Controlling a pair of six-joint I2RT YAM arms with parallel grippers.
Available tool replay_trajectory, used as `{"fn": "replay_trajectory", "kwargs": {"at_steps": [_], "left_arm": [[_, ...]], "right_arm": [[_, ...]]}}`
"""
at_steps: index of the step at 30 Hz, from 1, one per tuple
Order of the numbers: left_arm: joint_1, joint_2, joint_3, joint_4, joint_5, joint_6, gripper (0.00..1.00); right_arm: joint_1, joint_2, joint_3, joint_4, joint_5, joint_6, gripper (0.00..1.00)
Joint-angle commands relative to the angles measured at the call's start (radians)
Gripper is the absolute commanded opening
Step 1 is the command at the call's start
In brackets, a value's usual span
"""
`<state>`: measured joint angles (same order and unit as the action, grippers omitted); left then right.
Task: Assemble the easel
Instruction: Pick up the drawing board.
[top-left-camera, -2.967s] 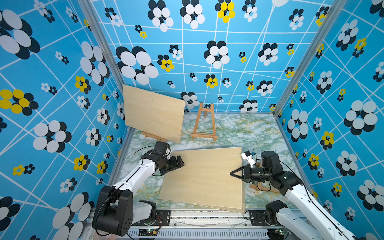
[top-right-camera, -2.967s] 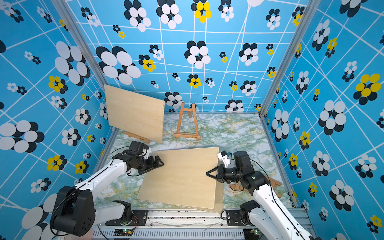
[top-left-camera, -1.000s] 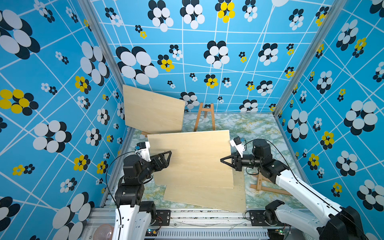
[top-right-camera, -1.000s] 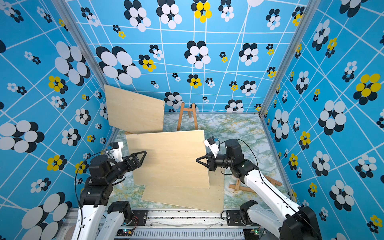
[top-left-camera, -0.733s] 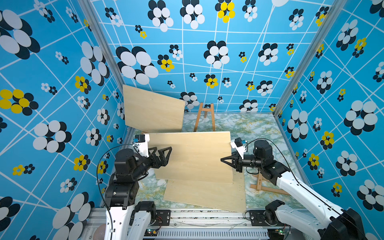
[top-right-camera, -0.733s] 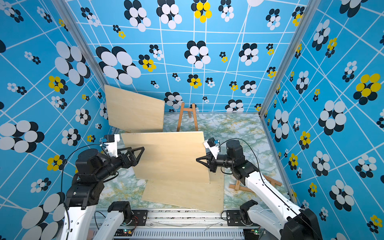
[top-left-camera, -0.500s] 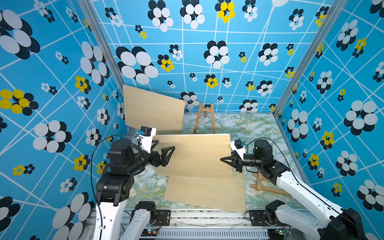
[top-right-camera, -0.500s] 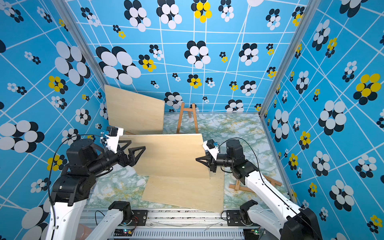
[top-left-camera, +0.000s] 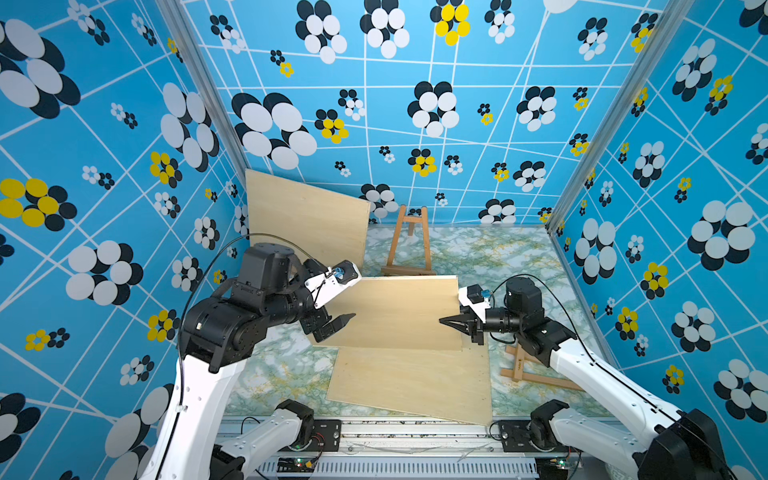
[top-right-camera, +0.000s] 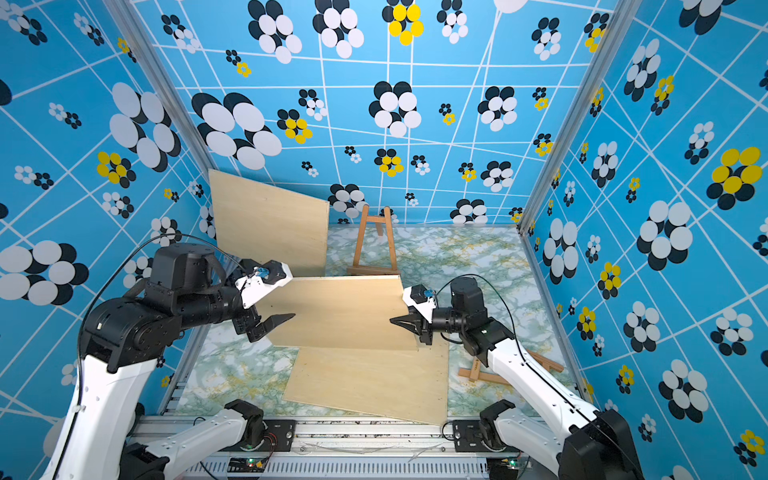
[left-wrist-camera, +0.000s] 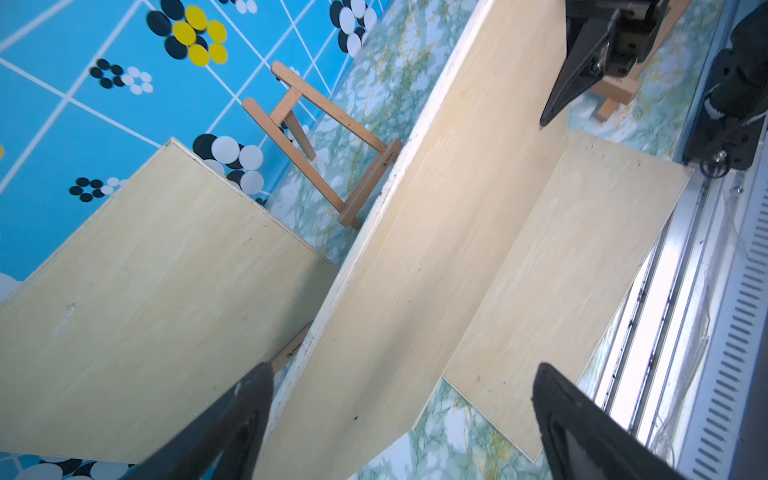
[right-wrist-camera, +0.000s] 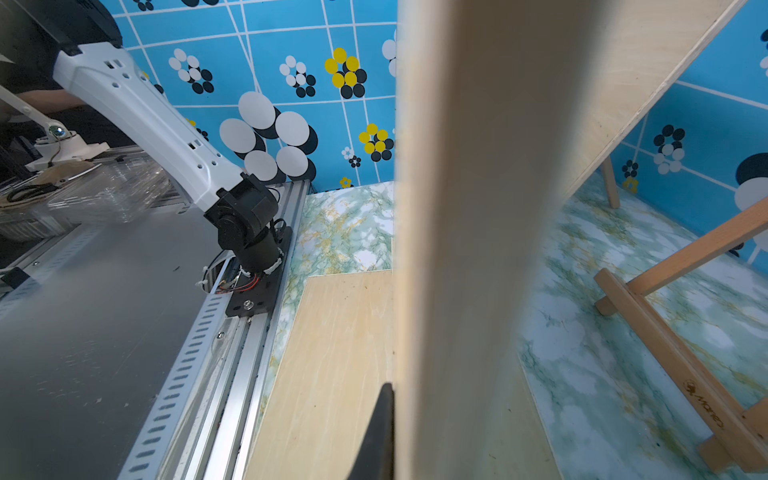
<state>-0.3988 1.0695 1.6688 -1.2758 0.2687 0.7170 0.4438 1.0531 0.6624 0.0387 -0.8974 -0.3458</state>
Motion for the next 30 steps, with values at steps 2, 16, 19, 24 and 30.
{"fn": "replay_trajectory", "kwargs": {"at_steps": [2,16,19,24,30], "left_arm": [[-0.057,0.044,0.014,-0.098,-0.195,0.096,0.99],[-0.102,0.103,0.076,-0.135,-0.276,0.145,0.94],[-0.120,0.110,0.047,-0.155,-0.274,0.150,0.92],[-0.128,0.103,0.003,-0.176,-0.196,0.138,0.86],[-0.138,0.092,-0.030,-0.181,-0.202,0.128,0.79]], "right_arm": [[0.017,0.035,-0.059,-0.158,0.251,-0.118,0.00],[0.060,0.071,-0.076,-0.169,0.278,-0.171,0.00],[0.061,0.063,-0.079,-0.179,0.276,-0.183,0.00],[0.064,0.054,-0.083,-0.182,0.237,-0.212,0.00],[0.080,0.042,-0.087,-0.187,0.219,-0.220,0.00]]}}
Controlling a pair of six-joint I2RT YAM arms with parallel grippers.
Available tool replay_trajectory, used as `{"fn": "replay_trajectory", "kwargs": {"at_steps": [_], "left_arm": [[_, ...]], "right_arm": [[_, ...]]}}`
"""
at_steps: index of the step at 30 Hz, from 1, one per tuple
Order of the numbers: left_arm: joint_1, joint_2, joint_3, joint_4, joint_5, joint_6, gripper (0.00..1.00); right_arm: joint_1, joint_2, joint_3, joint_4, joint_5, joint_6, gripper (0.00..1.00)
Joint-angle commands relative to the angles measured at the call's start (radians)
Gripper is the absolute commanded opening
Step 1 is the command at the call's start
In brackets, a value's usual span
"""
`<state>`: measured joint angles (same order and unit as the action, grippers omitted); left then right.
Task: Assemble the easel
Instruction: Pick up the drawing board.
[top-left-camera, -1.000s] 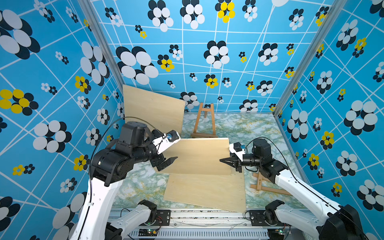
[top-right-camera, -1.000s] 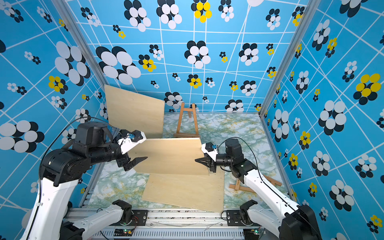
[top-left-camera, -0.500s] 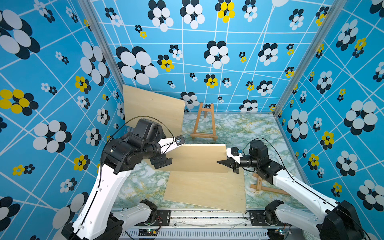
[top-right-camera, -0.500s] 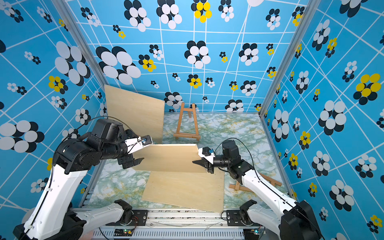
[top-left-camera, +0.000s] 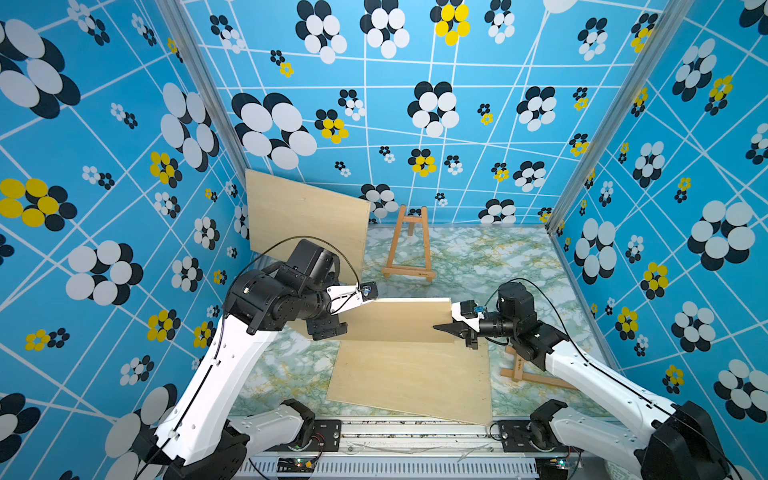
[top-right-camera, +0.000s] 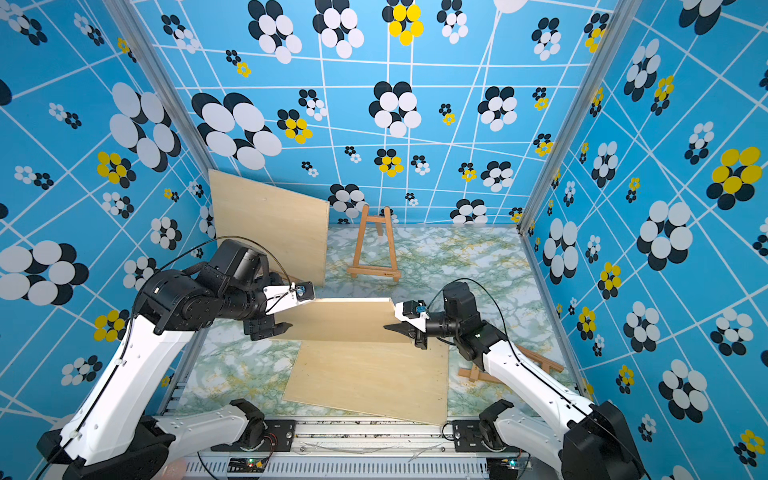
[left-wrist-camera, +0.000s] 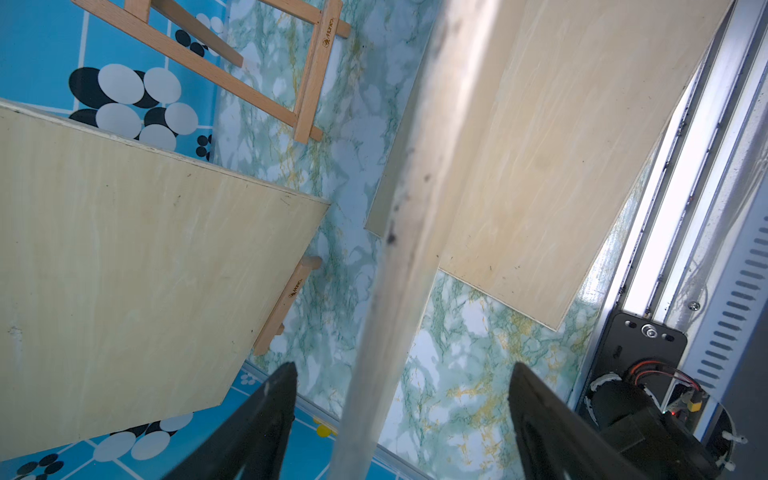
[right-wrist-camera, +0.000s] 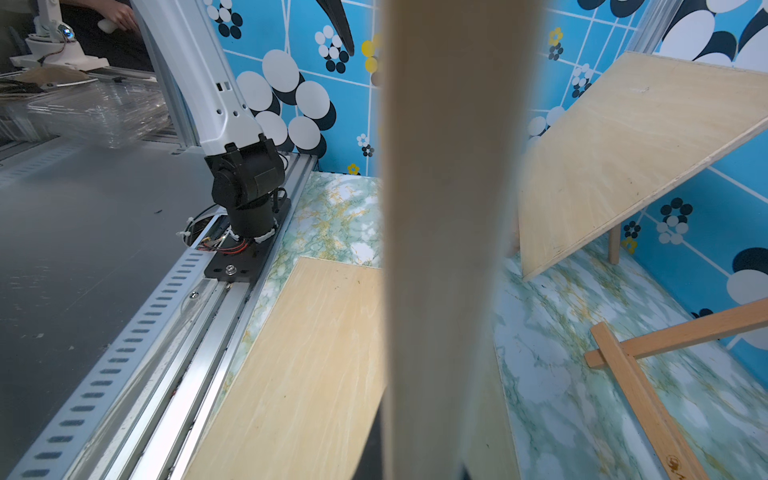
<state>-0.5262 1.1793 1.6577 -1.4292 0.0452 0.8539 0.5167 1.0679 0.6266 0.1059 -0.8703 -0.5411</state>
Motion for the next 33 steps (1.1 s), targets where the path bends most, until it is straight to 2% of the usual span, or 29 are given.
{"fn": "replay_trajectory", "kwargs": {"at_steps": [1,6,12,13,14,18,27,28,29,30,33], "left_arm": [[-0.014,-0.017,-0.021,-0.027,0.021,-0.010,0.77],[-0.023,-0.014,-0.033,-0.020,-0.001,-0.023,0.45],[-0.040,-0.004,-0.045,-0.014,-0.014,-0.043,0.44],[-0.042,-0.003,-0.047,-0.013,-0.014,-0.045,0.42],[-0.044,-0.003,-0.049,-0.013,-0.013,-0.047,0.36],[-0.050,0.002,-0.052,-0.011,-0.023,-0.049,0.00],[-0.059,0.021,-0.010,-0.035,0.014,-0.064,0.00],[-0.059,0.023,-0.005,-0.038,0.020,-0.064,0.00],[-0.059,0.024,0.001,-0.041,0.026,-0.064,0.00],[-0.060,0.027,0.004,-0.045,0.032,-0.064,0.00],[-0.061,0.030,0.005,-0.047,0.045,-0.064,0.00]], "right_arm": [[0.011,0.024,-0.050,-0.261,0.192,-0.025,0.00],[0.048,0.034,-0.041,-0.295,0.209,-0.033,0.00],[0.057,0.048,-0.034,-0.301,0.208,-0.027,0.00],[0.057,0.048,-0.034,-0.301,0.206,-0.028,0.00],[0.057,0.048,-0.034,-0.302,0.206,-0.027,0.00],[0.059,0.046,-0.035,-0.303,0.203,-0.026,0.00],[0.063,0.038,-0.029,-0.297,0.190,-0.012,0.00],[0.063,0.035,-0.028,-0.297,0.183,-0.010,0.02],[0.063,0.029,-0.027,-0.289,0.173,-0.004,0.15],[0.063,0.020,-0.029,-0.272,0.162,0.005,0.22],[0.063,-0.025,-0.048,-0.203,0.133,0.039,0.34]]}}
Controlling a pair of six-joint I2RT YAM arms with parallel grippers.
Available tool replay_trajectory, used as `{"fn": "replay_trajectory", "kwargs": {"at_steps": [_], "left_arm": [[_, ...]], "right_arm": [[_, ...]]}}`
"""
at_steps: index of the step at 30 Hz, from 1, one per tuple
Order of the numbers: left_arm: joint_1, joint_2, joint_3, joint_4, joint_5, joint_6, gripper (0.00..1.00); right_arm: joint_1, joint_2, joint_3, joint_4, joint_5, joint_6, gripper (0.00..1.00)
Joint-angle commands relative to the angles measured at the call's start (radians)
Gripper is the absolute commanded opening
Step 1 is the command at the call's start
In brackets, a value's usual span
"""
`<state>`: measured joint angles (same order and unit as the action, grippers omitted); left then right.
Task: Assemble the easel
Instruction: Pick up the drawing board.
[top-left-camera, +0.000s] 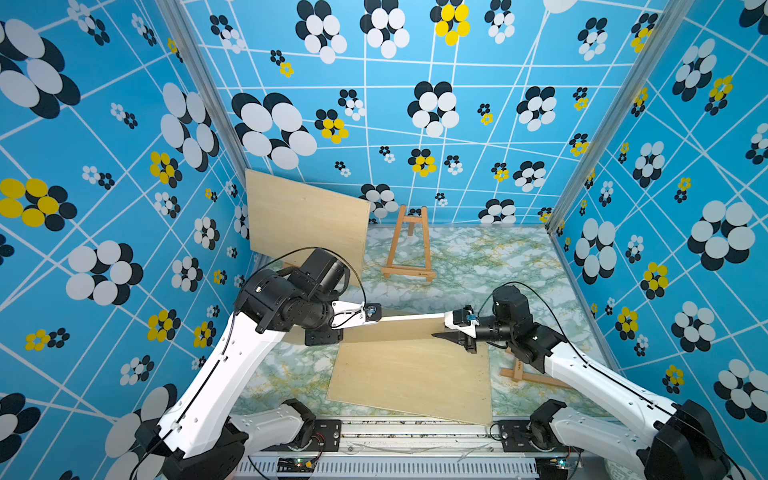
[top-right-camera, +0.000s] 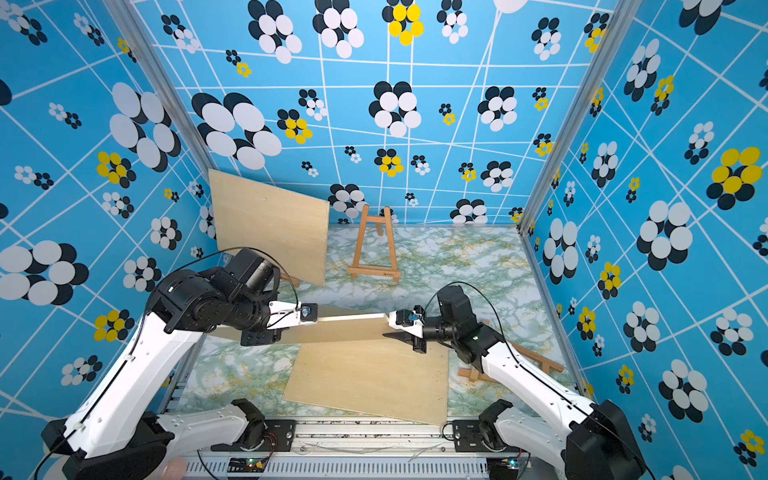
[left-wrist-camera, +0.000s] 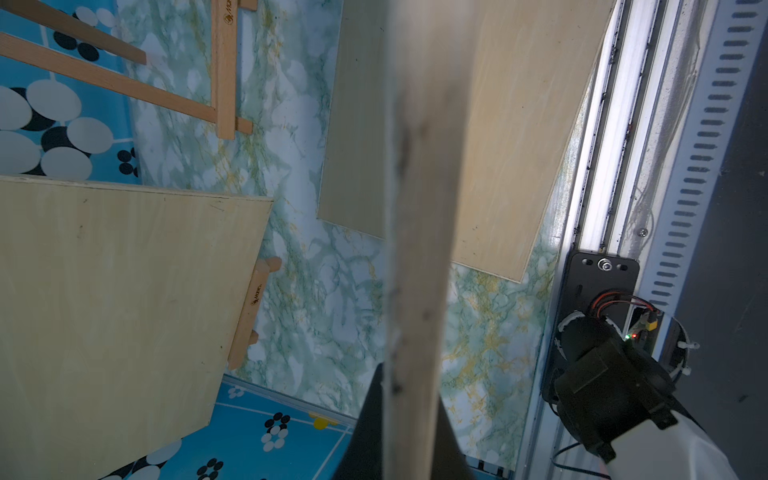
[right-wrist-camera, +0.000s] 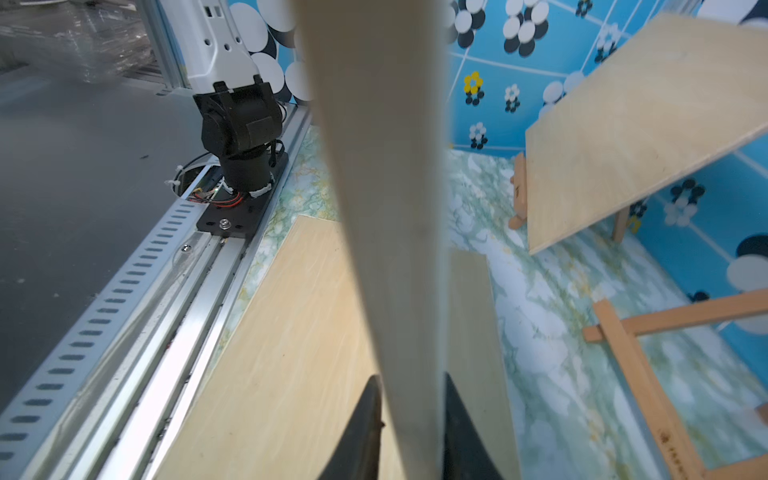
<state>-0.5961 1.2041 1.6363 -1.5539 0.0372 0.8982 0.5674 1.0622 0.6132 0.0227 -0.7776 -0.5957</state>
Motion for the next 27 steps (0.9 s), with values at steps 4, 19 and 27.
{"fn": "replay_trajectory", "kwargs": {"at_steps": [4,19,27], "left_arm": [[0.006,0.012,0.031,0.075,0.065,-0.110,0.00],[-0.039,0.051,0.036,0.061,0.082,-0.122,0.00],[-0.072,0.103,0.075,0.061,0.115,-0.137,0.00]], "right_arm": [[0.012,-0.096,-0.064,-0.036,0.017,0.143,0.40],[0.012,-0.116,-0.052,0.337,-0.102,0.383,0.51],[0.017,0.015,0.019,0.476,-0.229,0.486,0.12]]}}
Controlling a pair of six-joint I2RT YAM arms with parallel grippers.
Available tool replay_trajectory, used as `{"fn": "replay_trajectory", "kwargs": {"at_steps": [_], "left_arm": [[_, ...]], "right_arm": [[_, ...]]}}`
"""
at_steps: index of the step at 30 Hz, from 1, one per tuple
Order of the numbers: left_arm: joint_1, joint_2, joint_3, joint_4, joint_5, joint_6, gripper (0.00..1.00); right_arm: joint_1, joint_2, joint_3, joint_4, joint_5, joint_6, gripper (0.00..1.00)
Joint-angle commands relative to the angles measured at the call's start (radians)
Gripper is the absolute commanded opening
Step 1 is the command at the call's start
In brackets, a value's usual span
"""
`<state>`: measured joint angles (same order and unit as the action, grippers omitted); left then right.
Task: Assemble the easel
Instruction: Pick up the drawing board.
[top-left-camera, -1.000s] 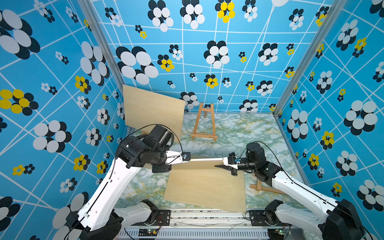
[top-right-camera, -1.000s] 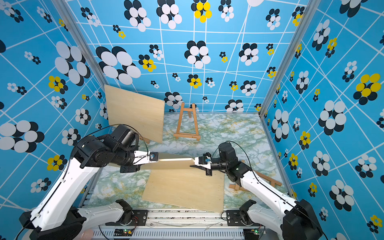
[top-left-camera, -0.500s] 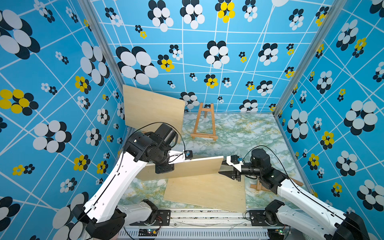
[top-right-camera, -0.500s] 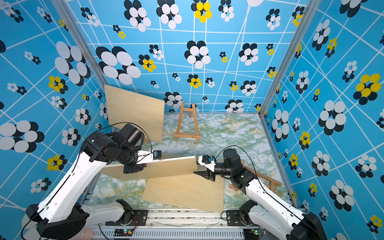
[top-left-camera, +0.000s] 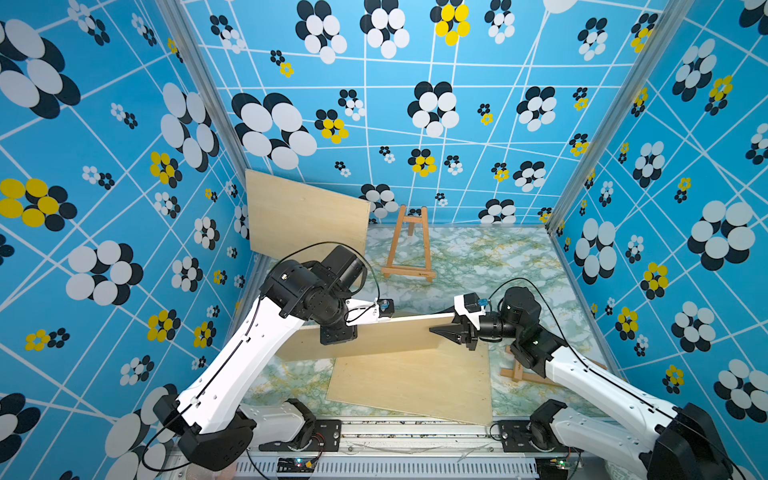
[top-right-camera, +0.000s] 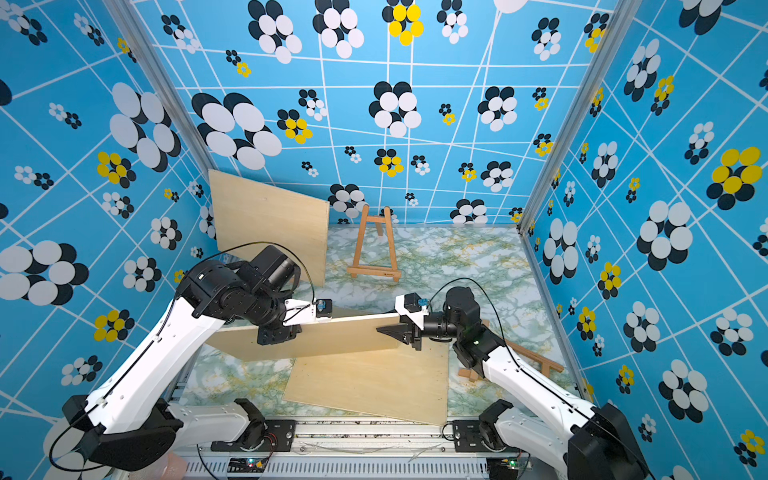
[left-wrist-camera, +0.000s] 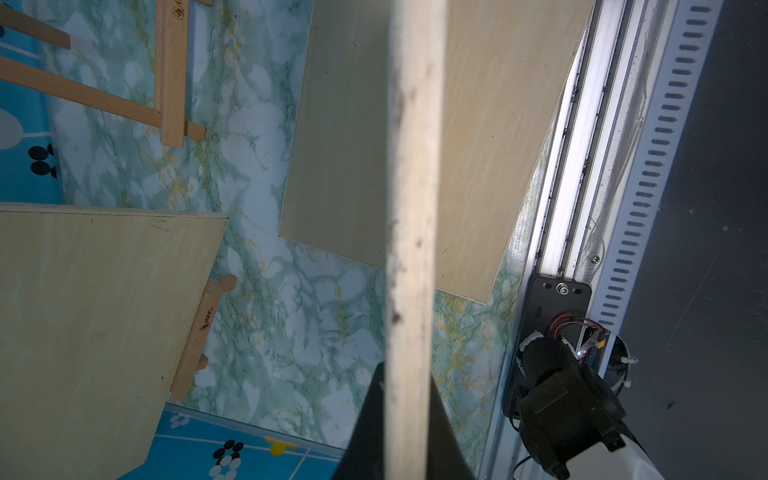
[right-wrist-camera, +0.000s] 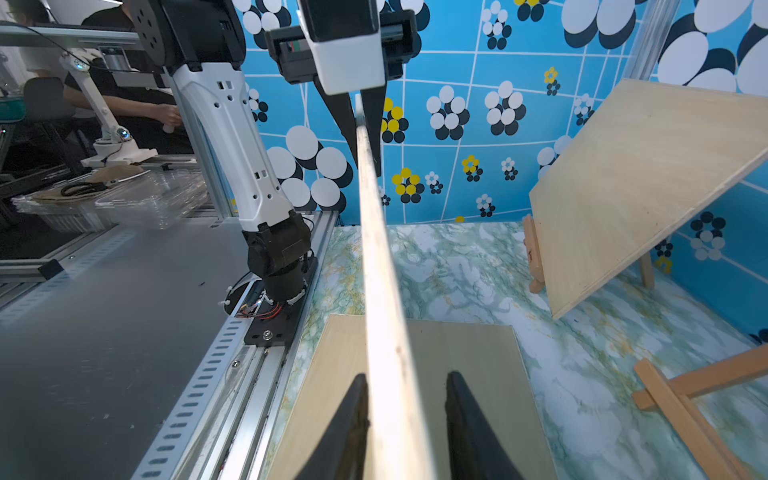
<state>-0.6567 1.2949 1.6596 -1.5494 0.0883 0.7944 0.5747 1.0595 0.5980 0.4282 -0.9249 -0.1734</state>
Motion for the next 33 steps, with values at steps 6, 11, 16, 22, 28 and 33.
{"fn": "replay_trajectory", "kwargs": {"at_steps": [6,11,16,22,28,33], "left_arm": [[-0.013,0.025,0.079,0.020,0.048,-0.036,0.00],[-0.014,0.007,0.088,-0.009,0.011,-0.031,0.36],[-0.011,-0.034,0.065,-0.037,-0.053,-0.030,0.39],[0.023,-0.079,0.005,-0.053,-0.080,-0.024,0.37],[0.043,-0.123,-0.042,-0.052,-0.120,-0.019,0.37],[0.057,-0.149,-0.089,-0.045,-0.156,-0.015,0.31]], "right_arm": [[0.010,-0.035,0.037,-0.073,-0.077,-0.024,0.00],[-0.006,-0.120,0.076,-0.310,-0.032,-0.127,0.00],[-0.065,-0.180,0.079,-0.434,-0.030,-0.166,0.00],[-0.128,-0.251,0.099,-0.594,-0.021,-0.235,0.00],[-0.170,-0.280,0.157,-0.801,-0.008,-0.334,0.00],[-0.188,-0.309,0.165,-0.825,0.007,-0.336,0.00]]}}
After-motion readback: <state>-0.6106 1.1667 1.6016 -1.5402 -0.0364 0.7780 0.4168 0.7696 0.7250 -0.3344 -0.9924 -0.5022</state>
